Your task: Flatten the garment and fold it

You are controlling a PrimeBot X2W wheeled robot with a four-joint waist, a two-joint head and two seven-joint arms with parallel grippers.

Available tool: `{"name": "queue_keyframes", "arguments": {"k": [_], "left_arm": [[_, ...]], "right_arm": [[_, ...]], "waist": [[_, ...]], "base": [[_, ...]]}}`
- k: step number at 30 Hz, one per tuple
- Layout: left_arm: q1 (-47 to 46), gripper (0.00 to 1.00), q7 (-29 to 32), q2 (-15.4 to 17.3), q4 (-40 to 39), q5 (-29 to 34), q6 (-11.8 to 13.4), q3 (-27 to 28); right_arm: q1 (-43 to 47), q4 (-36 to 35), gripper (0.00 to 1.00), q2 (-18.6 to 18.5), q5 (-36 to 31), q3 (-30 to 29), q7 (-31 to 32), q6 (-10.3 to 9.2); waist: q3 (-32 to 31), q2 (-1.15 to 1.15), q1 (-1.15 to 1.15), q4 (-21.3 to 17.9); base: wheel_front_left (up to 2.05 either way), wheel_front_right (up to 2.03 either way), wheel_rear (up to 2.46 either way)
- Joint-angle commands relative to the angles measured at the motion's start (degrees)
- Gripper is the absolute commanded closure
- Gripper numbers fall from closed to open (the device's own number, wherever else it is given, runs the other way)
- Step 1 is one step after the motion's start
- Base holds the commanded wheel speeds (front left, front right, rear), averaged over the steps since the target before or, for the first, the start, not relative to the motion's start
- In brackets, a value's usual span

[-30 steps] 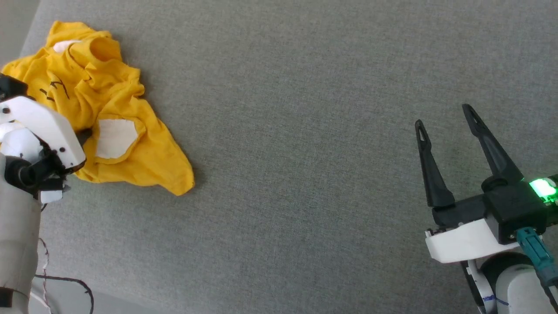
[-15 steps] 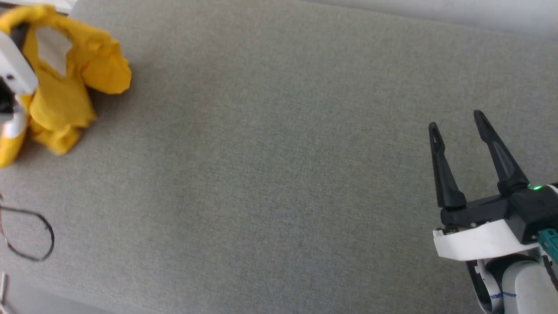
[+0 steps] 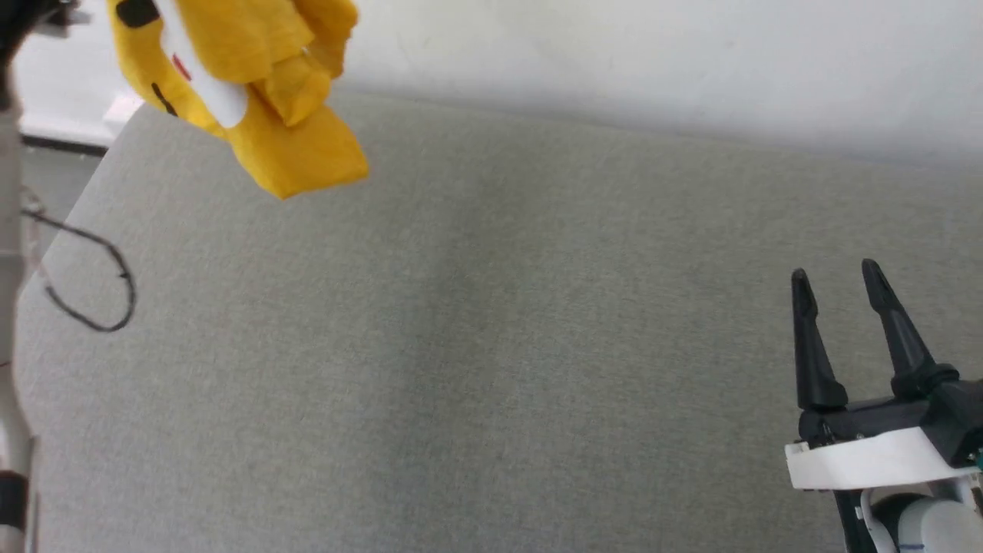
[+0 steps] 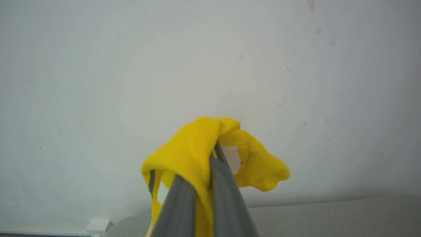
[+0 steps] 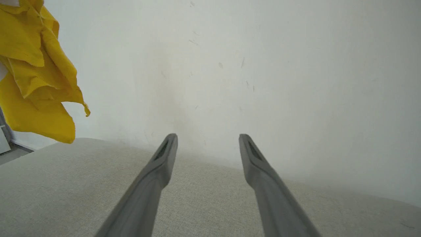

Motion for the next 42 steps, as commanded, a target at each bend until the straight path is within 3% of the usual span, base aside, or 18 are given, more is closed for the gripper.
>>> {"name": "queue_keyframes", "arguments": {"k": [1, 7, 11, 16, 21, 26, 33, 34, 35, 36, 37, 38, 42], "left_arm": [[-0.98, 1.0, 0.85, -1.5, -1.59, -0.51, 0.29, -0.7], [0.17, 1.0, 5.1, -7.24, -8.42, -3.55, 2.08, -3.04], [2.69, 1.0, 7.28, -10.97, -13.32, -5.15, 4.86, -4.49], [7.83, 1.0, 8.27, -14.14, -17.47, -4.87, 7.28, -7.84], [16.02, 1.0, 6.54, -16.0, -19.45, -3.43, 7.4, -12.56], [26.35, 1.0, 2.51, -17.88, -16.56, -1.37, 8.5, -17.29], [37.74, 1.0, 1.59, -19.65, -2.78, -0.83, 9.32, -22.94], [38.67, 0.87, 1.61, -20.06, -1.17, -1.23, 9.16, -23.25], [39.39, 0.67, 1.01, -20.7, 0.16, -1.87, 9.33, -22.94], [39.89, 0.57, 0.42, -21.22, 1.33, -2.24, 9.28, -22.87], [40.14, 0.33, -0.15, -21.6, 2.21, -2.41, 8.92, -22.99], [40.33, 0.0, -1.29, -22.1, 2.79, -2.91, 8.81, -22.51], [40.19, 0.0, -7.47, -23.54, 1.92, -4.59, 8.25, -19.88]], "right_arm": [[0.71, 0.38, 0.0, -0.01, 0.58, -0.45, -0.55, -0.05], [1.22, 0.66, 0.0, -0.01, 1.08, -1.86, -1.28, -0.05], [1.3, 0.49, 0.0, -0.01, 1.07, -2.74, -1.46, -0.05], [1.79, 0.15, 0.0, -0.01, 1.29, -3.67, -1.49, -0.05], [1.76, -0.09, 0.0, -0.01, 1.61, -3.57, -1.59, -0.05], [1.65, 0.14, 0.0, -0.01, 2.0, -3.75, -1.73, -0.05], [1.51, 0.98, 0.0, -0.01, 2.26, -2.63, -1.87, -0.05], [1.5, 1.08, 0.0, -0.01, 2.28, -2.55, -1.88, -0.05], [1.49, 1.24, 0.0, -0.01, 2.32, -2.54, -1.89, -0.05], [1.51, 1.43, 0.0, -0.01, 2.33, -2.55, -1.89, -0.05], [1.55, 1.63, 0.0, -0.01, 2.3, -2.56, -1.88, -0.05], [1.64, 1.81, 0.0, -0.01, 2.28, -2.57, -1.83, -0.05], [2.31, 2.19, 0.0, -0.01, 2.22, -2.59, -1.52, -0.05]], "waist": [[-4.75, 0.0, 0.01, -4.33], [-6.41, 0.0, 0.01, -8.56], [-6.41, 0.0, 0.01, -11.26], [-5.55, 0.0, 0.01, -13.63], [-4.05, 0.0, 0.01, -15.23], [-2.86, 0.0, 0.01, -15.99], [-2.56, 0.0, 0.01, -16.93], [-2.55, 0.0, 0.01, -16.97], [-2.59, 0.0, 0.01, -16.92], [-2.68, 0.0, 0.01, -16.8], [-2.81, 0.0, 0.01, -16.66], [-3.0, 0.0, 0.01, -16.45], [-4.39, 0.0, 0.01, -15.52]], "base": [[0.0, 0.0, 0.0], [0.0, 0.0, 0.0], [0.0, 0.0, 0.0], [0.0, 0.0, 0.0], [0.0, 0.0, 0.0], [0.0, 0.0, 0.0], [0.0, 0.0, 0.0], [0.0, 0.0, 0.0], [0.0, 0.0, 0.0], [0.0, 0.0, 0.0], [0.0, 0.0, 0.0], [0.0, 0.0, 0.0], [0.0, 0.0, 0.0]]}}
